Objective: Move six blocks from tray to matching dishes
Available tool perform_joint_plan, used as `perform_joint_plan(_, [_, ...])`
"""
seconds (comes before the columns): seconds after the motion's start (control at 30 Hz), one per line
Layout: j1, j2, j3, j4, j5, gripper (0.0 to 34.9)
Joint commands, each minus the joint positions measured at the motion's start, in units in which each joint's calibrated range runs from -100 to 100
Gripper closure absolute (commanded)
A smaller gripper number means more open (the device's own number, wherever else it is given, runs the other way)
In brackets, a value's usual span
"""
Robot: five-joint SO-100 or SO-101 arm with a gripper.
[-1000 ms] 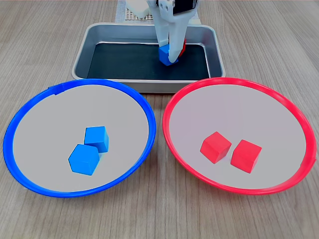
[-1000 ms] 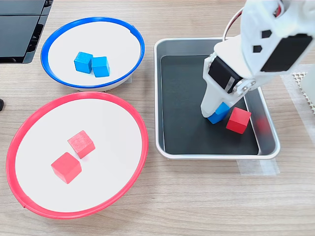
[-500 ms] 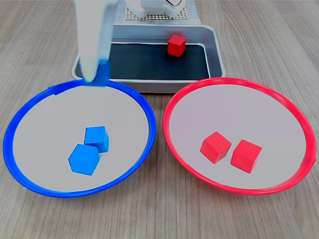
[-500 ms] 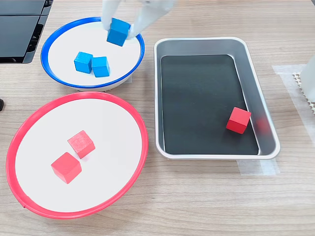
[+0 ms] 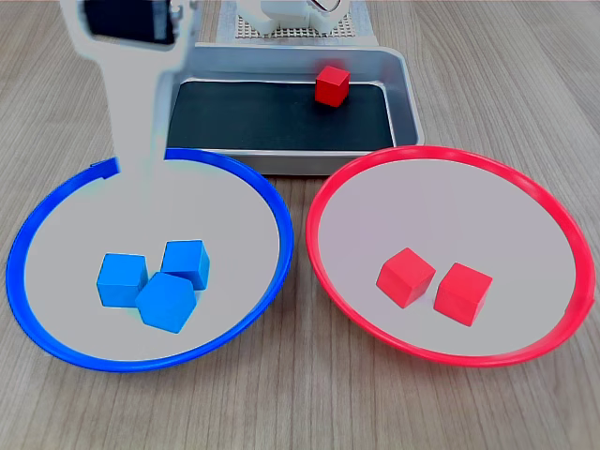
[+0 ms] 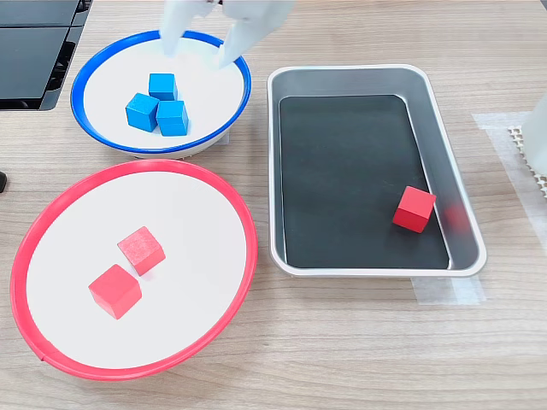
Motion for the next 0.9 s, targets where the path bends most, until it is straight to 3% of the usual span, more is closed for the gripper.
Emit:
perform_joint_plan(0.0, [-5.84,-15.73,13.08,5.03,3.76,34.7])
perform_joint_plan(0.2, [-17.22,-36.2,39.94,5.85,4.69,34.7])
perform_joint_plan(0.4, [-25.6,-46.35,52.68,7.25,2.59,34.6])
perform_joint_plan(0.47, [-26.45,-47.54,52.96,10.8,5.37,31.5])
perform_joint_plan(0.5, [-26.26,-47.71,52.77,12.95,8.16,28.1])
perform_joint_plan(0.57, [-24.75,-47.71,52.41,14.85,12.06,26.5])
perform_joint_plan(0.63, [-22.87,-47.63,51.86,16.91,16.41,18.2])
perform_joint_plan(0.7, [-21.08,-47.46,51.68,18.32,20.22,17.1])
perform_joint_plan(0.73, [-20.42,-47.37,52.05,18.65,21.88,13.3])
perform_joint_plan(0.87, [-21.08,-46.35,53.96,17.24,23.74,12.6])
